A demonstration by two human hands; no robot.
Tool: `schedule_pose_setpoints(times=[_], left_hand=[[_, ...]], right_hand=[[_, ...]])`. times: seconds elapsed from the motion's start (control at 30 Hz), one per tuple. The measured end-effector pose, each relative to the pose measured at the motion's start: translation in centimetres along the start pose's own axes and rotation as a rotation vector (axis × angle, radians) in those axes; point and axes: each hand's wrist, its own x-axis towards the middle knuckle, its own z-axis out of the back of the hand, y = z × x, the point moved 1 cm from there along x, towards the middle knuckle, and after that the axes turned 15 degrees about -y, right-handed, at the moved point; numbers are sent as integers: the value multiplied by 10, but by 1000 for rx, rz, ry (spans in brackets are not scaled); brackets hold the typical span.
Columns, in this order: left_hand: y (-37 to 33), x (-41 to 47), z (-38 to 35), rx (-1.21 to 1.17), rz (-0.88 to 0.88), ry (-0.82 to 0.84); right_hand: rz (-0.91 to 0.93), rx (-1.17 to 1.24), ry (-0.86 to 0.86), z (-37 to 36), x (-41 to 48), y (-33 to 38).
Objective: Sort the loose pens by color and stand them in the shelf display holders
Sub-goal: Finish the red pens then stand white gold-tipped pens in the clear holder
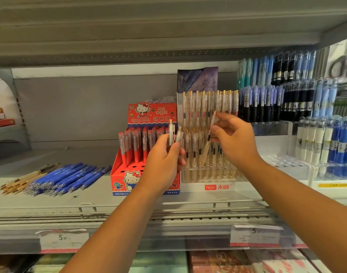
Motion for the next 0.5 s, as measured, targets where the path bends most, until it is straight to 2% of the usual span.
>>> schedule_pose_setpoints(times=[0.13, 0.27, 0.5], left_hand=[[0, -1, -1, -30, 1, 11], [-1, -1, 0, -52, -2, 17], [-2, -2, 1, 65, -75, 19]], right_hand=[[68, -127, 91, -5, -5, -3], [200, -370, 191, -10, -11, -10], [163, -483, 199, -8, -13, -12]])
